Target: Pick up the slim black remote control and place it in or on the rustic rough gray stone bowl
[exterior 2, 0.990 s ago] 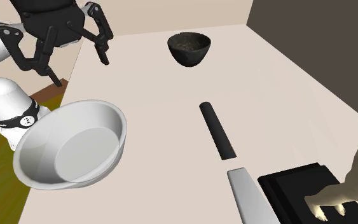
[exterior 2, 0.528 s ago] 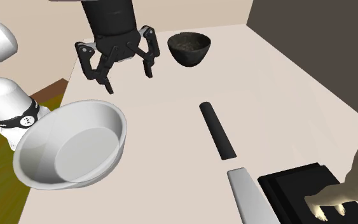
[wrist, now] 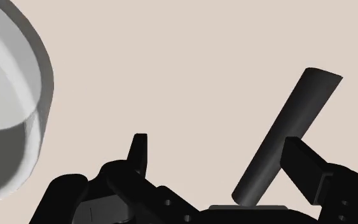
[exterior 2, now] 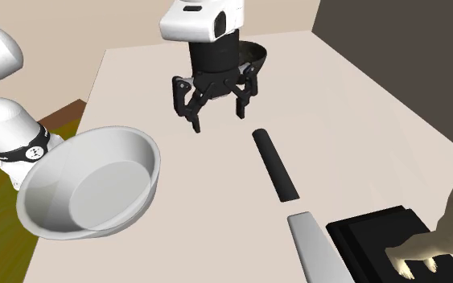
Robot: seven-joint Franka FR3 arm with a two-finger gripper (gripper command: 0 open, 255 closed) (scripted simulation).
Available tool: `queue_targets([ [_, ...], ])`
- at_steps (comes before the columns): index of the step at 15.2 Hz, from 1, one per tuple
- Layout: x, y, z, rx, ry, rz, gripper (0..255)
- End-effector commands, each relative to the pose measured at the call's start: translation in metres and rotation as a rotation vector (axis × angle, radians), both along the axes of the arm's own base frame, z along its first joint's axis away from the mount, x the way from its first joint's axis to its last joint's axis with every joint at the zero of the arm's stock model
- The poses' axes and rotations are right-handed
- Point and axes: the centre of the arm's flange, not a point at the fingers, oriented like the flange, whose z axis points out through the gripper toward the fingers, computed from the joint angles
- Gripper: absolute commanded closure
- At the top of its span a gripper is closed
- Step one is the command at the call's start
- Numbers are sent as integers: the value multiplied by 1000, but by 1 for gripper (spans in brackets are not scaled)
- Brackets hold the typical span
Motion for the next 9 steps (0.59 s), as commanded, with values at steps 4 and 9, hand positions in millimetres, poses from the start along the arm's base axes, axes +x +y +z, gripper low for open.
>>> queue_targets([
  [4,52,34,-31,-22,-34,-124,0],
  [9,107,58,-60,-46,-64,-243,0],
])
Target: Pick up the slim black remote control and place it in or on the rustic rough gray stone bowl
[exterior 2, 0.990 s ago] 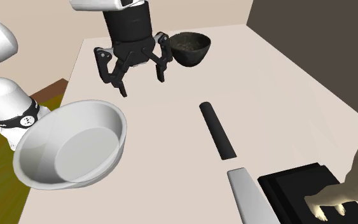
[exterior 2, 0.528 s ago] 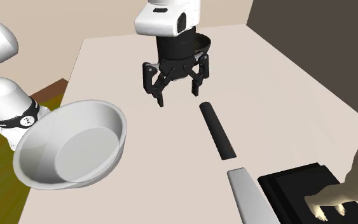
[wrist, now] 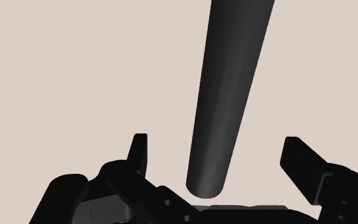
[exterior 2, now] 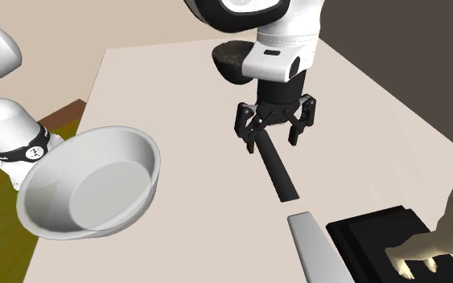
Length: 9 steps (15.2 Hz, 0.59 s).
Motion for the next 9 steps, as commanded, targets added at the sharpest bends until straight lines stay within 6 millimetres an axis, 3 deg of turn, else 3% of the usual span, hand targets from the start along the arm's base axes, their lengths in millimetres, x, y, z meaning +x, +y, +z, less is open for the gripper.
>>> queue_targets([
  [1,14,6,-8,-8,-9,-32,0],
  [9,19,-2,-47,-8,-9,-32,0],
])
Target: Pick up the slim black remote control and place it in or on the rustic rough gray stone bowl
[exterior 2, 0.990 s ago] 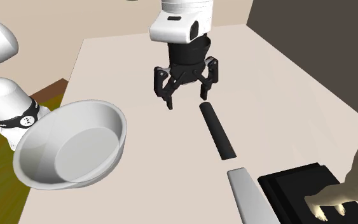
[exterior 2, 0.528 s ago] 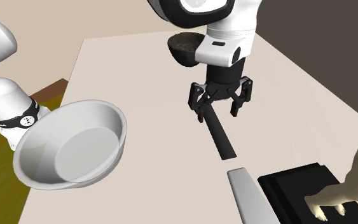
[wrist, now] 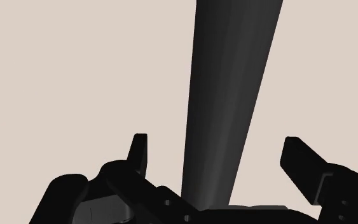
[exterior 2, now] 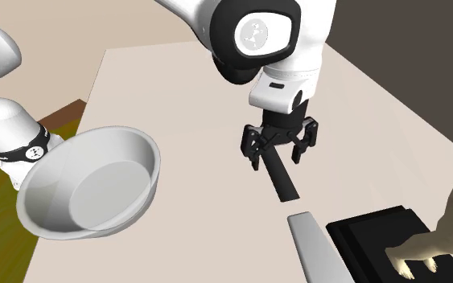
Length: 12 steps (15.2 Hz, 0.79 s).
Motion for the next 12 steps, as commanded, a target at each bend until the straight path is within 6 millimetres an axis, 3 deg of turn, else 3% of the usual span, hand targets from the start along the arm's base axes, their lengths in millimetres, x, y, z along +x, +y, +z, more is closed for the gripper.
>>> queue_targets([
  [1,1,0,-3,0,-1,0,0],
  [7,1,0,-3,0,0,0,0],
  [8,1,0,-3,0,0,0,255],
  [12,2,-3,-2,0,0,0,255],
])
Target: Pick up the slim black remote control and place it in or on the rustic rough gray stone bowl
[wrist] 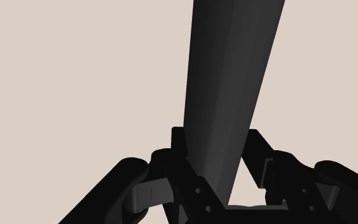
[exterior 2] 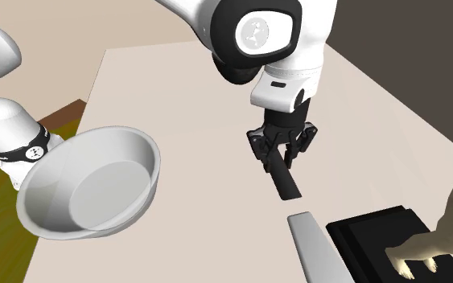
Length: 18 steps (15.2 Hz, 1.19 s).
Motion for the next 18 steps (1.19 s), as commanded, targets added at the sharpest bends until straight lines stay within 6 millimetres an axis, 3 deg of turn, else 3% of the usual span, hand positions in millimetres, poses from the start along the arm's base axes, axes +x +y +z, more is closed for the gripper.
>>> queue_targets([
  [1,0,-3,-5,-7,10,-4,255],
  [5,-1,-1,-5,-7,10,-4,255],
  [18,-1,-1,63,-7,10,-4,255],
])
